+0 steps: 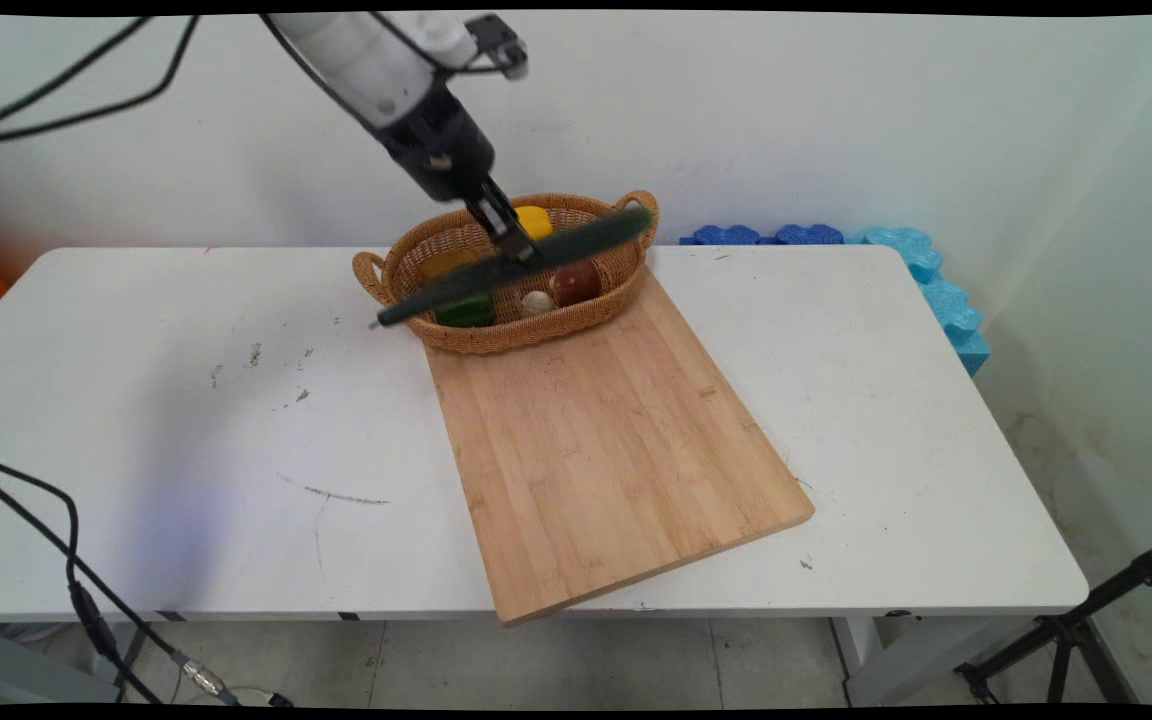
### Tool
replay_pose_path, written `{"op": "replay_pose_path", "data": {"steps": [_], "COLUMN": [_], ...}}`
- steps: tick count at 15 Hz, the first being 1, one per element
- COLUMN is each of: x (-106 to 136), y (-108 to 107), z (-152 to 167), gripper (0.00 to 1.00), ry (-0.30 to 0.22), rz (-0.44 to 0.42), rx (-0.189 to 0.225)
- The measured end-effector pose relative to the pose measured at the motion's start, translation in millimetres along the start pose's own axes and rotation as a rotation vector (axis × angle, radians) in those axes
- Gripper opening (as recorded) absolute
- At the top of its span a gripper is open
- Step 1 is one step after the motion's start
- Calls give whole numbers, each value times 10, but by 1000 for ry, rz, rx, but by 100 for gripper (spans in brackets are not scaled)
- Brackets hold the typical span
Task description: Place the picked object in the vegetable basket
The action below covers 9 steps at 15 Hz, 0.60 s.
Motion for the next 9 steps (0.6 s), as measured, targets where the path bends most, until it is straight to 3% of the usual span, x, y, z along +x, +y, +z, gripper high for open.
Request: {"op": "replay_pose_path", "data": {"steps": [5, 9], "x": [11, -25], "y": [-408, -593], "z": [-65, 41], "gripper": [0, 0], "ry": [-67, -106], "rz": [-99, -150], "rx": [88, 127]}}
